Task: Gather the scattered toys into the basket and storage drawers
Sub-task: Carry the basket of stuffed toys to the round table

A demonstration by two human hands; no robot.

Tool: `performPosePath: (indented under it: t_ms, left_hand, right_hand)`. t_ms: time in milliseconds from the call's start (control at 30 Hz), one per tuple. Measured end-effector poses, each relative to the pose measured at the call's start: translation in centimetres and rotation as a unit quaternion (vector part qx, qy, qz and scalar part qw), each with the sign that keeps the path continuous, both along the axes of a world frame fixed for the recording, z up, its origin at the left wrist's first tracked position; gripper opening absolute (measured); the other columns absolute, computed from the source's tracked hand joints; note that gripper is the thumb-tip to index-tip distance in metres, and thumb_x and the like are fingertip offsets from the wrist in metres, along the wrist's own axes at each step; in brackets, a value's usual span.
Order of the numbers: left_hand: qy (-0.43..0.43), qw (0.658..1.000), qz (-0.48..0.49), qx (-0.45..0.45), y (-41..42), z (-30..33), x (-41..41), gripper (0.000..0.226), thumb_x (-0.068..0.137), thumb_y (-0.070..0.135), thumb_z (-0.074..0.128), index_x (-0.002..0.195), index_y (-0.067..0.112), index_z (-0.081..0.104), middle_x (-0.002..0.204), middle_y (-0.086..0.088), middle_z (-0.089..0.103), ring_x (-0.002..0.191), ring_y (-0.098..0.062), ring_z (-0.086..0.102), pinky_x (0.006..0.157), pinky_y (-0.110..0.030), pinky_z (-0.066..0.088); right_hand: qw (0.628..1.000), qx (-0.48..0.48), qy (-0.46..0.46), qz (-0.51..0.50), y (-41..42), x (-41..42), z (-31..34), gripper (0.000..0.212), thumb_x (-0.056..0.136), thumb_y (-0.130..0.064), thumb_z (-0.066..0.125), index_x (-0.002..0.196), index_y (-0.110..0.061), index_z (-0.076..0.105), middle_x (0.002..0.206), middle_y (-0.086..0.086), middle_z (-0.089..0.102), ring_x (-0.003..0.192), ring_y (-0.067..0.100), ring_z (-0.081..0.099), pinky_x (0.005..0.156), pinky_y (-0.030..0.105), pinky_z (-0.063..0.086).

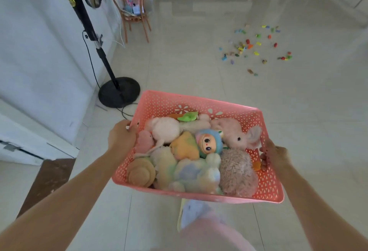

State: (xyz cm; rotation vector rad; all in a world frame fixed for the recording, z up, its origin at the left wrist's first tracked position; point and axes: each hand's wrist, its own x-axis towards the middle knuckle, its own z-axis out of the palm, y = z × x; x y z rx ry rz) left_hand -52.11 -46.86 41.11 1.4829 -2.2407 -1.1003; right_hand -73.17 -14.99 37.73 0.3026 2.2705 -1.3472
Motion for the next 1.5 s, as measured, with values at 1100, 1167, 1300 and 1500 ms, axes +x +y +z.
performPosePath:
  t_ms: [1100, 1167, 1300, 1500]
  left_hand:
    - [0.03, 0.998, -0.031, -0.041, -51.4, -0.9, -62.7, 0.028, 0.09, 0.038, 0.051, 0.084, 0.013, 0.061, 0.076, -0.012, 0.068, 0.071, -0.034, 0.065, 0.073, -0.049, 0.055]
    - [0.018, 0.999, -0.025, -0.037, -53.2, -1.4, -65.6, 0.027, 0.09, 0.036, 0.05, 0.086, 0.012, 0.061, 0.077, -0.012, 0.068, 0.073, -0.034, 0.066, 0.074, -0.049, 0.055]
    - [0.012, 1.0, 0.007, -0.027, -57.4, -1.4, -73.1, 0.028, 0.092, 0.037, 0.05, 0.092, 0.012, 0.061, 0.08, -0.011, 0.068, 0.074, -0.033, 0.066, 0.074, -0.048, 0.055]
    - [0.003, 0.999, 0.046, -0.027, -64.0, -1.3, -81.3, 0.026, 0.092, 0.034, 0.048, 0.096, 0.011, 0.061, 0.084, -0.011, 0.07, 0.077, -0.033, 0.066, 0.078, -0.047, 0.054]
  right_hand:
    - [0.998, -0.053, 0.037, -0.023, -48.9, -60.9, 2.0, 0.043, 0.093, -0.042, 0.049, 0.073, -0.004, 0.053, 0.052, 0.009, 0.046, 0.035, 0.014, 0.04, 0.035, 0.019, 0.035]
    - [0.998, -0.055, 0.042, -0.01, -51.1, -64.9, 1.4, 0.045, 0.092, -0.044, 0.049, 0.07, -0.005, 0.052, 0.048, 0.008, 0.046, 0.031, 0.013, 0.041, 0.038, 0.021, 0.036]
    - [0.999, -0.035, 0.025, 0.019, -56.7, -74.6, 1.9, 0.048, 0.093, -0.043, 0.048, 0.067, -0.003, 0.056, 0.047, 0.008, 0.048, 0.031, 0.013, 0.042, 0.044, 0.023, 0.037]
    - [0.997, -0.035, 0.033, 0.064, -65.6, -86.4, 3.0, 0.046, 0.093, -0.044, 0.048, 0.07, -0.004, 0.054, 0.052, 0.009, 0.047, 0.036, 0.015, 0.041, 0.041, 0.021, 0.036]
